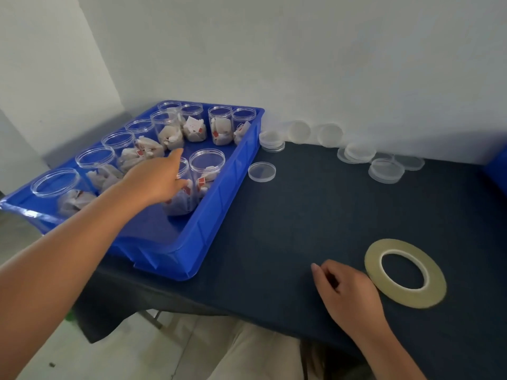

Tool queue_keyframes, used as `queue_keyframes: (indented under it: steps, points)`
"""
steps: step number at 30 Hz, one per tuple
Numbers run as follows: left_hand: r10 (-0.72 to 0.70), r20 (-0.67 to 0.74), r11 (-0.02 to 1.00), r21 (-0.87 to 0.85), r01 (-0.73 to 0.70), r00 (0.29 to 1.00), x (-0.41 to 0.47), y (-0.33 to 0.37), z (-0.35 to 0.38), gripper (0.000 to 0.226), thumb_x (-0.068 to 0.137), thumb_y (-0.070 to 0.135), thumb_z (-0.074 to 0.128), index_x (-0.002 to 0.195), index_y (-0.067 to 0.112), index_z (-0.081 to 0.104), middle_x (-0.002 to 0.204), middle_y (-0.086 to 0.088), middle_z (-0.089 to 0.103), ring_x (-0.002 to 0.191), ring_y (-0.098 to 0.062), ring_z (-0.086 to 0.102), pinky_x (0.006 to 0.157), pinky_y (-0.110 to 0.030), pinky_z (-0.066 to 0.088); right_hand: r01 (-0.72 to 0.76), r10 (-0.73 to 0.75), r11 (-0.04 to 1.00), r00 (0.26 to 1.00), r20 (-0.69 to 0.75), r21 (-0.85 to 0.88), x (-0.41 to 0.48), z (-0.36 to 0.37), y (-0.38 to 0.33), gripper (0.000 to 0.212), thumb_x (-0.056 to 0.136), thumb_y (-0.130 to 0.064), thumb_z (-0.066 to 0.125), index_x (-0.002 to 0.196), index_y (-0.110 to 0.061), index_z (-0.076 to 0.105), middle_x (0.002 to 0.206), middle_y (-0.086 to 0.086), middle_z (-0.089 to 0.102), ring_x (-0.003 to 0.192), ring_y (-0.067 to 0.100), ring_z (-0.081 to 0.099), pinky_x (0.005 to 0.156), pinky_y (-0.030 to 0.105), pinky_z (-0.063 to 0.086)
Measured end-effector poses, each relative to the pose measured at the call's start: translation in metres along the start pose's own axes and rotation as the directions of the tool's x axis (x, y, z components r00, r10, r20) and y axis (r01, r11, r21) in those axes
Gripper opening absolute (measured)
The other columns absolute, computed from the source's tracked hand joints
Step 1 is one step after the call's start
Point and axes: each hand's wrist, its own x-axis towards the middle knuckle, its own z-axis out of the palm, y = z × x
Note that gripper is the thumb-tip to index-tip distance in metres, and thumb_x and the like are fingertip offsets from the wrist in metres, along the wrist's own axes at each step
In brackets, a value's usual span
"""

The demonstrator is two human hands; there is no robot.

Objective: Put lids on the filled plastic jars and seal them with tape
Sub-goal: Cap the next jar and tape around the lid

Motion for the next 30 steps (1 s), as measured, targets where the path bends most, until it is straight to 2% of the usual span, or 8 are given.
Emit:
queue_keyframes:
  steps: [4,7,10,13,18,21,25,30]
  points:
    - [0.012,-0.178,0.997,0.077,0.002,0.984,-0.028,-0.005,-0.023,0.024,0.106,0.029,0.055,0.124,0.014,0.058,0.108,-0.019,0.068,0.090,-0.039,0.066,0.077,-0.048,0.054,0.013,-0.012,1.000,1.000,-0.017,0.017,-0.001,0.001,0.002,0.041,0.100,-0.042,0.060,0.062,-0.029,0.048,0.051,-0.008,0.047,0.063,0.017,0.057,0.055,0.022,0.042]
    - [0.028,-0.318,0.997,0.071,-0.006,0.948,-0.043,-0.004,-0.060,0.022,0.104,0.035,0.057,0.111,0.015,0.061,0.106,-0.021,0.069,0.091,-0.046,0.065,0.076,-0.049,0.052,0.010,-0.010,1.000,1.000,-0.002,0.002,0.000,0.002,0.002,0.040,0.100,-0.044,0.058,0.063,-0.029,0.050,0.052,-0.007,0.050,0.064,0.015,0.057,0.057,0.025,0.044]
    - [0.171,-0.402,0.985,0.051,-0.164,0.900,-0.060,0.014,-0.101,0.018,0.100,0.039,0.062,0.104,0.022,0.060,0.099,-0.010,0.073,0.084,-0.037,0.064,0.072,-0.044,0.048,-0.004,0.005,1.000,1.000,0.008,-0.017,-0.001,0.002,0.002,0.040,0.101,-0.045,0.058,0.065,-0.027,0.053,0.054,-0.006,0.052,0.061,0.017,0.057,0.054,0.028,0.043]
    - [0.316,-0.322,0.942,-0.001,-0.334,0.893,-0.071,0.052,-0.120,0.010,0.099,0.043,0.062,0.100,0.036,0.055,0.101,0.004,0.072,0.079,-0.022,0.058,0.070,-0.036,0.040,-0.014,0.014,1.000,1.000,0.008,-0.010,-0.001,0.002,0.002,0.040,0.100,-0.046,0.058,0.065,-0.028,0.052,0.054,-0.006,0.052,0.063,0.015,0.058,0.053,0.025,0.043]
    - [0.519,-0.031,0.853,-0.049,-0.520,0.854,-0.075,0.125,-0.082,0.015,0.103,0.049,0.049,0.101,0.035,0.053,0.091,0.013,0.065,0.079,-0.011,0.063,0.071,-0.038,0.052,-0.026,0.026,1.000,1.000,0.001,0.006,0.000,0.000,0.001,0.038,0.099,-0.053,0.059,0.068,-0.031,0.054,0.058,-0.009,0.056,0.066,0.012,0.060,0.052,0.025,0.046]
    - [0.626,0.002,0.780,-0.017,-0.626,0.780,-0.080,0.164,-0.037,0.014,0.106,0.048,0.047,0.099,0.035,0.045,0.078,0.012,0.049,0.069,-0.012,0.051,0.060,-0.036,0.039,-0.038,0.039,0.997,0.999,-0.014,0.065,-0.001,-0.003,-0.001,0.036,0.085,-0.074,0.056,0.088,-0.038,0.061,0.077,-0.020,0.064,0.080,0.004,0.063,0.061,0.021,0.051]
    - [0.727,0.019,0.684,0.073,-0.726,0.686,-0.085,0.195,0.009,0.012,0.108,0.038,0.051,0.110,0.028,0.046,0.083,0.007,0.055,0.067,-0.020,0.054,0.059,-0.037,0.041,-0.055,0.055,0.988,0.998,0.001,0.146,0.001,-0.004,-0.001,0.089,0.069,-0.081,0.068,0.144,-0.038,0.047,0.131,-0.027,0.058,0.119,-0.004,0.058,0.092,0.019,0.053]
    - [0.787,-0.112,0.607,-0.033,-0.794,0.607,-0.082,0.195,0.024,0.050,0.100,0.068,0.040,0.129,0.031,0.055,0.117,0.012,0.068,0.078,-0.010,0.063,0.065,-0.032,0.050,-0.103,0.105,0.962,0.994,0.006,0.254,0.006,-0.002,0.000,0.100,0.077,-0.066,0.078,0.159,-0.038,0.030,0.143,-0.021,0.057,0.132,0.002,0.055,0.106,0.035,0.054]
